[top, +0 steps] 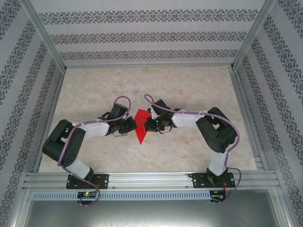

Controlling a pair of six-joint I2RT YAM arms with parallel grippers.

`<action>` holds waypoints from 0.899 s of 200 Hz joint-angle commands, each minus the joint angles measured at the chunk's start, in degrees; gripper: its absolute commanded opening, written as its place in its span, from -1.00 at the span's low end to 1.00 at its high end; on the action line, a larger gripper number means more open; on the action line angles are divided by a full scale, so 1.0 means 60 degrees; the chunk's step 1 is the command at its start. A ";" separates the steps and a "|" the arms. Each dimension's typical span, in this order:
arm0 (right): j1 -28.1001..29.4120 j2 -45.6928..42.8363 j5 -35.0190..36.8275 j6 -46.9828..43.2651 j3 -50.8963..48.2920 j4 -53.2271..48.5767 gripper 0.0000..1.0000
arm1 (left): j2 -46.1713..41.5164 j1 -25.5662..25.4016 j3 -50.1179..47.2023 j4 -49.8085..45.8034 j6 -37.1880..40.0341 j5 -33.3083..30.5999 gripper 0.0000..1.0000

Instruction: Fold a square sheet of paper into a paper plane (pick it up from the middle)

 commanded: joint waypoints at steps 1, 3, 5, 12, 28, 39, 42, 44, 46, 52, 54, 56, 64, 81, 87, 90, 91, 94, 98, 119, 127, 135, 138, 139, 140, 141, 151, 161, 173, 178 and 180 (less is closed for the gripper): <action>-0.0107 0.0047 0.0241 0.0013 0.0173 -0.0090 -0.89 | 0.0140 -0.0163 0.0239 -0.0295 0.0283 -0.0163 -0.73; -0.0105 0.0053 0.0237 0.0007 0.0162 -0.0091 -0.89 | 0.0149 -0.0155 0.0244 -0.0299 0.0291 -0.0152 -0.73; -0.0112 0.0070 0.0247 0.0006 0.0159 -0.0098 -0.89 | 0.0148 -0.0172 0.0245 -0.0292 0.0293 -0.0157 -0.73; -0.0108 0.0108 0.0250 0.0005 0.0142 -0.0099 -0.89 | 0.0140 -0.0170 0.0274 -0.0300 0.0288 -0.0128 -0.72; -0.0092 0.0226 0.0250 0.0002 0.0130 -0.0099 -0.90 | 0.0101 -0.0172 0.0329 -0.0351 0.0293 -0.0071 -0.70; -0.0088 0.0283 0.0227 -0.0006 0.0117 -0.0087 -0.90 | 0.0063 -0.0169 0.0367 -0.0358 0.0269 -0.0042 -0.69; -0.0085 0.0313 0.0233 -0.0022 0.0106 -0.0091 -0.90 | 0.0062 -0.0179 0.0376 -0.0377 0.0277 -0.0052 -0.68; -0.0096 0.0329 0.0242 -0.0020 0.0109 -0.0095 -0.90 | 0.0053 -0.0181 0.0396 -0.0385 0.0278 -0.0047 -0.68; -0.0098 0.0340 0.0244 -0.0019 0.0106 -0.0092 -0.90 | 0.0039 -0.0171 0.0393 -0.0387 0.0271 -0.0043 -0.67; -0.0085 0.0370 0.0250 -0.0050 0.0118 -0.0140 -0.90 | 0.0035 -0.0177 0.0421 -0.0406 0.0266 -0.0015 -0.65; -0.0092 0.0383 0.0265 -0.0067 0.0126 -0.0155 -0.90 | 0.0017 -0.0170 0.0443 -0.0404 0.0268 0.0006 -0.64; -0.0086 0.0390 0.0265 -0.0086 0.0125 -0.0173 -0.90 | 0.0016 -0.0168 0.0449 -0.0403 0.0265 0.0018 -0.63; -0.0077 0.0434 0.0307 -0.0144 0.0156 -0.0259 -0.90 | -0.0011 -0.0177 0.0478 -0.0438 0.0273 0.0079 -0.58; -0.0067 0.0494 0.0416 -0.0232 0.0181 -0.0398 -0.90 | -0.0121 -0.0168 0.0485 -0.0517 0.0266 0.0107 -0.52; -0.0069 0.0517 0.0439 -0.0264 0.0180 -0.0421 -0.91 | -0.0198 -0.0167 0.0491 -0.0555 0.0291 0.0111 -0.50; -0.0057 0.0523 0.0464 -0.0272 0.0189 -0.0434 -0.91 | -0.0218 -0.0167 0.0469 -0.0574 0.0289 0.0112 -0.50; -0.0063 0.0524 0.0460 -0.0272 0.0191 -0.0439 -0.91 | -0.0230 -0.0175 0.0460 -0.0576 0.0284 0.0101 -0.50; -0.0065 0.0530 0.0461 -0.0276 0.0185 -0.0437 -0.90 | -0.0256 -0.0168 0.0447 -0.0591 0.0290 0.0105 -0.49; -0.0064 0.0546 0.0465 -0.0287 0.0171 -0.0429 -0.91 | -0.0307 -0.0178 0.0434 -0.0601 0.0293 0.0115 -0.48; -0.0057 0.0568 0.0451 -0.0272 0.0161 -0.0390 -0.91 | -0.0601 -0.0185 0.0243 -0.0630 0.0275 0.0174 -0.47; -0.0057 0.0568 0.0438 -0.0269 0.0152 -0.0387 -0.91 | -0.0735 -0.0190 0.0142 -0.0587 0.0239 0.0206 -0.47; -0.0063 0.0561 0.0426 -0.0273 0.0135 -0.0393 -0.91 | -0.0835 -0.0204 0.0072 -0.0612 0.0222 0.0237 -0.47; -0.0056 0.0566 0.0426 -0.0273 0.0149 -0.0385 -0.91 | -0.0876 -0.0207 0.0045 -0.0628 0.0230 0.0241 -0.48; -0.0056 0.0567 0.0433 -0.0266 0.0149 -0.0385 -0.91 | -0.0889 -0.0202 0.0043 -0.0633 0.0232 0.0239 -0.48; -0.0055 0.0568 0.0430 -0.0269 0.0141 -0.0384 -0.91 | -0.0888 -0.0207 0.0042 -0.0635 0.0226 0.0246 -0.48; -0.0055 0.0568 0.0420 -0.0271 0.0138 -0.0384 -0.91 | -0.0895 -0.0209 0.0041 -0.0636 0.0230 0.0249 -0.48; -0.0063 0.0568 0.0414 -0.0271 0.0141 -0.0370 -0.91 | -0.0934 -0.0212 0.0003 -0.0643 0.0247 0.0306 -0.50; -0.0057 0.0568 0.0410 -0.0269 0.0154 -0.0367 -0.91 | -0.0878 -0.0222 0.0047 -0.0713 0.0326 0.0327 -0.53; -0.0057 0.0557 0.0382 -0.0256 0.0134 -0.0351 -0.91 | -0.0762 -0.0220 0.0089 -0.0681 0.0361 0.0411 -0.60; -0.0066 0.0546 0.0382 -0.0244 0.0134 -0.0354 -0.91 | -0.0710 -0.0213 0.0099 -0.0665 0.0370 0.0465 -0.62; -0.0065 0.0541 0.0382 -0.0236 0.0123 -0.0355 -0.91 | -0.0686 -0.0219 0.0114 -0.0673 0.0375 0.0488 -0.63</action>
